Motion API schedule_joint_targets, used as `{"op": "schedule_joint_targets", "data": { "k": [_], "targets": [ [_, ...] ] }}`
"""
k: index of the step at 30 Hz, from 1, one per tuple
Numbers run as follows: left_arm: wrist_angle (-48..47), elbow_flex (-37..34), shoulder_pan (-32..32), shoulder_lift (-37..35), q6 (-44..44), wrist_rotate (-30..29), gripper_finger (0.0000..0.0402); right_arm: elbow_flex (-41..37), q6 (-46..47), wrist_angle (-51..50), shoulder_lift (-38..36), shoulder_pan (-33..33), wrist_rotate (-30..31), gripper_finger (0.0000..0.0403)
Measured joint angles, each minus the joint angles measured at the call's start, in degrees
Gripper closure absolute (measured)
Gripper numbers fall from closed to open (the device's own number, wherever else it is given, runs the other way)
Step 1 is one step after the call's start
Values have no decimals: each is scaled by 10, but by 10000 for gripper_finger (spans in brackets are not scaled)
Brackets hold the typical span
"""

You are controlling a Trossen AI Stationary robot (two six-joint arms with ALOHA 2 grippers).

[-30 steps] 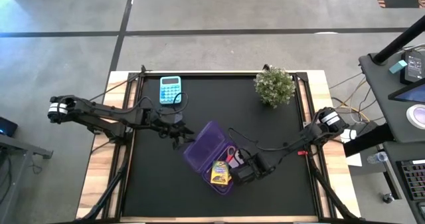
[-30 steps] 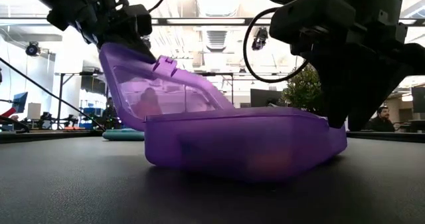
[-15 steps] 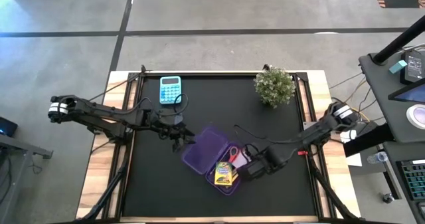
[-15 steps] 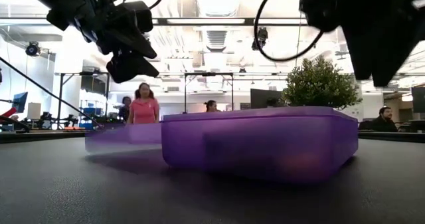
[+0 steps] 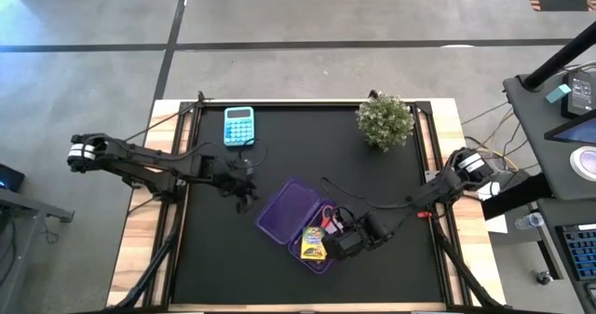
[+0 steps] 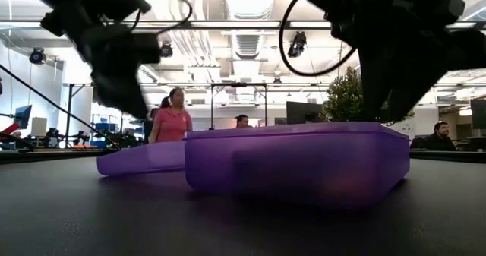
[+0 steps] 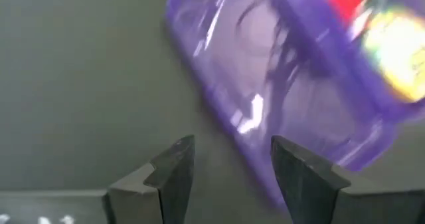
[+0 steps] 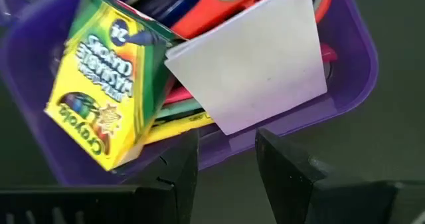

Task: Pack school essentials
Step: Close the purple supply box

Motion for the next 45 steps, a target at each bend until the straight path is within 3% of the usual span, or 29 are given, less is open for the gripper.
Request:
{"op": "schedule_joint_targets", "data": {
  "k": [4,10,14,19,26,34,38,45],
  "targets": [
    [-42,-33,-3,4,-41,-2,219,2,1,-2,-3,5,-4,264],
    [19,-101,-4,26,-126,-8,219,26,28,-7,-20,46,-5,264],
    [61,-110,-4,43,-123,-13,219,21,78,-20,-7,80,-35,264],
    [120,-110,-9,71,-29,-29,219,18,116,-60,12,95,-35,264],
    [182,-109,-26,118,176,-62,219,15,96,-63,52,85,-30,264],
    [237,-109,-29,160,349,-41,219,14,82,-57,84,72,-19,264],
    [279,-109,-29,187,380,-15,219,14,71,-43,93,61,-11,264],
    [353,-110,-29,205,347,18,219,13,53,-31,93,45,-2,264]
  ]
}}
